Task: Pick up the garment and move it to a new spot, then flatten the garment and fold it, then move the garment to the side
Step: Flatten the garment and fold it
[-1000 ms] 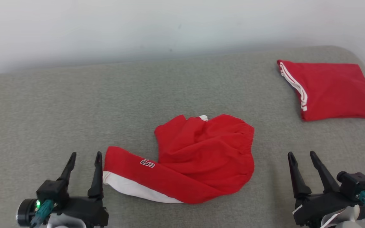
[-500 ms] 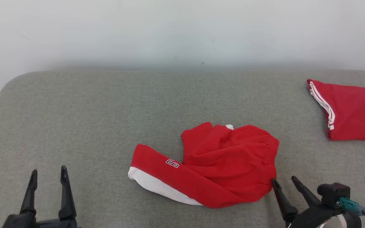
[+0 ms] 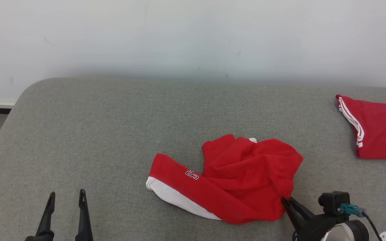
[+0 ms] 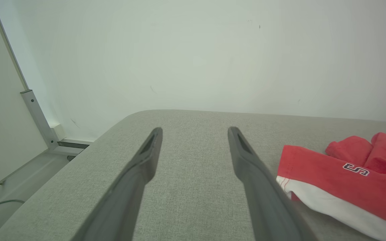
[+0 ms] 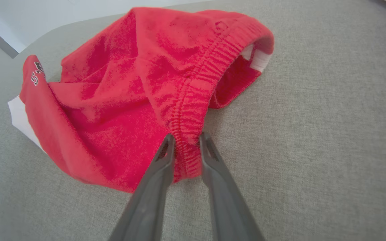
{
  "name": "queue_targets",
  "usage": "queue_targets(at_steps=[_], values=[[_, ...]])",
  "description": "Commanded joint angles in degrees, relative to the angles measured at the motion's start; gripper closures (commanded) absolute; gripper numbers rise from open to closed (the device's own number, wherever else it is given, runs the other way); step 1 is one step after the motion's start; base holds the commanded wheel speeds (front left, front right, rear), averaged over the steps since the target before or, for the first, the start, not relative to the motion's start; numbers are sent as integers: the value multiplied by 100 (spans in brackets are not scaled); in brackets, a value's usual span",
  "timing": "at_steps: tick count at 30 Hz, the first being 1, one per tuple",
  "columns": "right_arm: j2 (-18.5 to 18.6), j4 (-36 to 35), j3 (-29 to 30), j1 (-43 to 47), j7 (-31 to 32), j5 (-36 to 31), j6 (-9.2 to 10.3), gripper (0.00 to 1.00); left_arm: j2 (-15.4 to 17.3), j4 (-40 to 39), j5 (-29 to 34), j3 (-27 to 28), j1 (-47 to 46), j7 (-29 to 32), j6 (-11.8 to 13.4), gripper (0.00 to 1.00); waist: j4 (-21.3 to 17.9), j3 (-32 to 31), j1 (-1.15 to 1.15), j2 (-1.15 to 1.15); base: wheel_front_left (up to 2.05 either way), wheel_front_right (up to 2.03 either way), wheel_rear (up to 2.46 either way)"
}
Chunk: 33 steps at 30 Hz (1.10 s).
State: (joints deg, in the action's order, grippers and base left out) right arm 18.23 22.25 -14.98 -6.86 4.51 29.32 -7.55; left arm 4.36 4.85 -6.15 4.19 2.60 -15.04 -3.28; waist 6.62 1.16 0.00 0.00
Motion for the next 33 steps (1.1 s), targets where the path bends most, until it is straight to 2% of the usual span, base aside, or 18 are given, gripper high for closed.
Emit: queue_targets(at_steps=[1,6,8,13,17,24,33], values=[[30,60,-101,-101,-78,69,12,100,-23,25,51,-18,78,-17,-14,0,3,-20,0,0,0,0,0],[168,-164,-130,-219,-486,109,12,100,-47,40,62,-23,103,-17,-44,0,-32,-77,0,0,0,0,0],[238,-542,-117,-256,-534,189,12,100,-56,18,57,19,98,-17,-39,0,-93,-68,0,0,0,0,0],[281,-977,-82,-429,-385,191,12,100,-74,26,54,11,57,-17,-49,0,-110,-34,0,0,0,0,0],[230,-991,-84,-873,-195,46,12,100,-92,49,61,-63,-71,-17,-62,0,-31,77,0,0,0,0,0],[-51,95,-52,-2063,17,-286,12,100,-123,136,51,-262,-348,-17,-129,0,282,341,0,0,0,0,0],[-234,2249,-166,-3434,-268,-208,12,100,-150,351,-22,-721,-749,-17,-186,0,780,639,0,0,0,0,0]])
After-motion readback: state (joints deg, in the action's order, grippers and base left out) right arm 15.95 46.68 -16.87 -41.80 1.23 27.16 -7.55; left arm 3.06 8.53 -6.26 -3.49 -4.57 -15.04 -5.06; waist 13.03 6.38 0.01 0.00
